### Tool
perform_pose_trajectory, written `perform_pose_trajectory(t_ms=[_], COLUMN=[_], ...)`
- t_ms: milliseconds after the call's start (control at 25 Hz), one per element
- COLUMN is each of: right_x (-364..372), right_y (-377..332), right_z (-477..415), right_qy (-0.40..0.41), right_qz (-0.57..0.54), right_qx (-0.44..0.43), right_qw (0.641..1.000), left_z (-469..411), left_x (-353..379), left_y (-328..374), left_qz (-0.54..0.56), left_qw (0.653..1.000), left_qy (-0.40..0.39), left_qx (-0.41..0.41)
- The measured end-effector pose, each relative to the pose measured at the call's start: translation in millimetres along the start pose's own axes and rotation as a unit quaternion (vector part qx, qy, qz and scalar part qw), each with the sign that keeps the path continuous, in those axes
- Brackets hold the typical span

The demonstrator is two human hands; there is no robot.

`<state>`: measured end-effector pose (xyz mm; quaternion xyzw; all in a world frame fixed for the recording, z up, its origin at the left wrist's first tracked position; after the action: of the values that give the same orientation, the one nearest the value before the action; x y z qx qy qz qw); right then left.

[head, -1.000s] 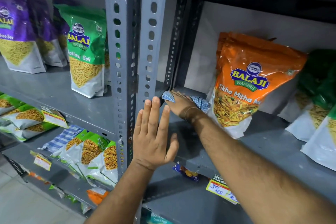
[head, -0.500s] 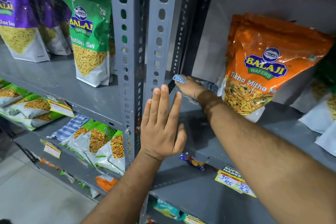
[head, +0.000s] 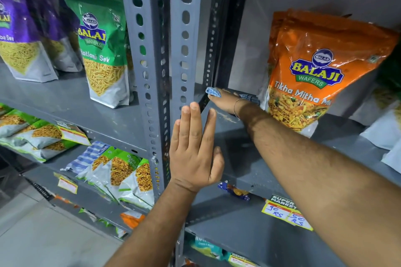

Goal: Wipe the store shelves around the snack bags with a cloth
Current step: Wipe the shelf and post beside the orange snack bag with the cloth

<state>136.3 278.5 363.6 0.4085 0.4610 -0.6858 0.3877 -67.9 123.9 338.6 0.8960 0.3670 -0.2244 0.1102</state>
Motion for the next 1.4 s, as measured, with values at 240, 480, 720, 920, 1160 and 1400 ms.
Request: perform_pose_trajectory(t_ms=[240,480,720,920,1160,1400], right_x=[13.9,20.0,-6.6,13.0,32.9,27.7], right_y=[-11.1,-17.4,-14.3,-17.1,-13.0,-23.1], right_z=[31.7,56.2,64.3,62.8,130.0,91.2], right_qy=[-0.014,-0.034,-0.046,-0.047,-0.088,-0.057], right_qz=[0.047,0.060,0.026,0.053,0.110,0.031], right_qx=[-0.049,-0.099,0.001,-0.045,-0.174,-0.098], right_qw=[0.998,0.993,0.999,0.996,0.975,0.993], left_z=[0.9,-0.9,-0.3,1.1,2.1,1.8], left_x=[-0.7,-0.1,-0.9,0.0,1.1,-0.3], left_y=[-0.2,-1.2,0.0,0.0,-0.9,-3.6], left_qz=[-0.005,-0.015,-0.011,-0.004,0.006,0.014], left_qw=[1.000,1.000,1.000,1.000,1.000,1.000], left_qy=[-0.002,-0.002,0.004,0.007,-0.004,-0.001], left_qx=[-0.005,-0.008,0.000,-0.002,-0.005,-0.006])
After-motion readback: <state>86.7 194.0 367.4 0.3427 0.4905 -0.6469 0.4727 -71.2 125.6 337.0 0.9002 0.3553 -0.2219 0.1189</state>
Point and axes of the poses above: each hand's wrist, its own z-axis away from the middle knuckle, its own x-axis out of the palm, y = z × x, the point moved 3 cm from there along -z, towards the middle knuckle, and after that the axes turned 10 degrees about -y, right-handed, at the moved point
